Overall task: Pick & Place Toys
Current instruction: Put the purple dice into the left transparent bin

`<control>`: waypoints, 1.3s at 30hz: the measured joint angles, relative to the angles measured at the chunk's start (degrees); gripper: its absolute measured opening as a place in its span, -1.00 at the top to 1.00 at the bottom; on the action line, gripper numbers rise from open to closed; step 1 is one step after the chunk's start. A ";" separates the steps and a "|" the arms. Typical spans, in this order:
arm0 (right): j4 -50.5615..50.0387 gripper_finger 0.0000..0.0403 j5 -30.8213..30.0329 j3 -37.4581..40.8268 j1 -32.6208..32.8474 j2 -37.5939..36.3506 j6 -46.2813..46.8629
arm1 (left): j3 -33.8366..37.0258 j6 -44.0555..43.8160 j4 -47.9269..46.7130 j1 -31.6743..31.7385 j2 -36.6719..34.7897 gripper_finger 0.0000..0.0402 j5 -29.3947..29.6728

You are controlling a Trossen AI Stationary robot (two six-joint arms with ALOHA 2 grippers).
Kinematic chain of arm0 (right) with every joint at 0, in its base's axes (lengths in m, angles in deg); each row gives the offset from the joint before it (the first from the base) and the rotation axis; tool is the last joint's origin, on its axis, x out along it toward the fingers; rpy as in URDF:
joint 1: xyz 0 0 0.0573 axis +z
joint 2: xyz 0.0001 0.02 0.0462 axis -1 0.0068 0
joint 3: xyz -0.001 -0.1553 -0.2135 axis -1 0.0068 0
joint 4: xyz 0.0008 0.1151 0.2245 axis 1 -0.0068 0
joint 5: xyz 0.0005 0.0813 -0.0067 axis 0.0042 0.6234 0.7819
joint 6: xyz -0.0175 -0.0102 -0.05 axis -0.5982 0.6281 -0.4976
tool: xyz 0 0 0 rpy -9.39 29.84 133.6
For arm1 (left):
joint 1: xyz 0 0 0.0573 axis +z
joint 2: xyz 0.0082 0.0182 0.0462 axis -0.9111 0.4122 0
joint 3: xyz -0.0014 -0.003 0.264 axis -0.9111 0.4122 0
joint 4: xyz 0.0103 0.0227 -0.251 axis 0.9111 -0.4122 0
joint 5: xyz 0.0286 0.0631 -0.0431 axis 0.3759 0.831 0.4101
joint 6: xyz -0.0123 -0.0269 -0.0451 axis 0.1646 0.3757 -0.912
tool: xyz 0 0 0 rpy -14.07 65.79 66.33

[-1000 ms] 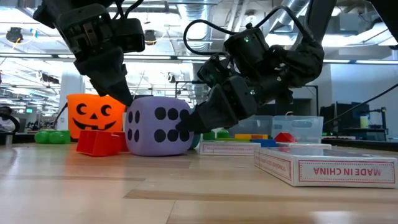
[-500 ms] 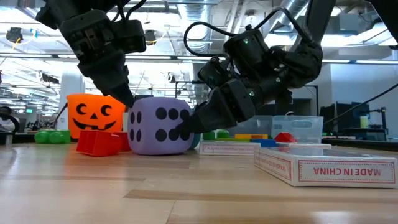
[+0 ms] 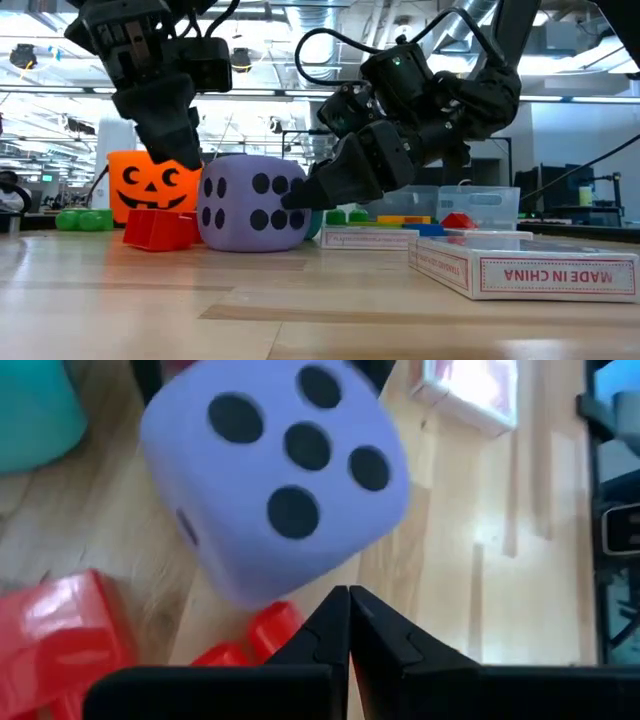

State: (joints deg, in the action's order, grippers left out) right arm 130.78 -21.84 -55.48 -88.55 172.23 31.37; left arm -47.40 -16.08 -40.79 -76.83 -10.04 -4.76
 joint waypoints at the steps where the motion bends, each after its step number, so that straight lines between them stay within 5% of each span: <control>1: -0.28 -0.99 -0.09 0.04 0.00 -0.42 -0.02 | -0.03 0.00 0.09 -0.01 -0.01 1.00 -0.01; 13: -3.19 -0.99 -3.60 0.09 -1.24 -6.97 -2.84 | -0.07 0.00 -4.41 -0.03 -0.03 1.00 1.70; 28: -7.45 -0.99 0.74 0.09 0.16 -7.38 -2.79 | -0.16 0.49 -7.19 1.14 -0.12 1.00 14.64; 39: -8.60 -0.99 1.27 0.11 2.37 -7.34 -0.98 | -0.18 3.80 -7.02 5.31 -0.12 1.00 15.64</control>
State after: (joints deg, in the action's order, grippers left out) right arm 122.18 -20.57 -55.37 -86.18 164.88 30.39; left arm -47.58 -12.28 -47.81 -71.52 -10.16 10.88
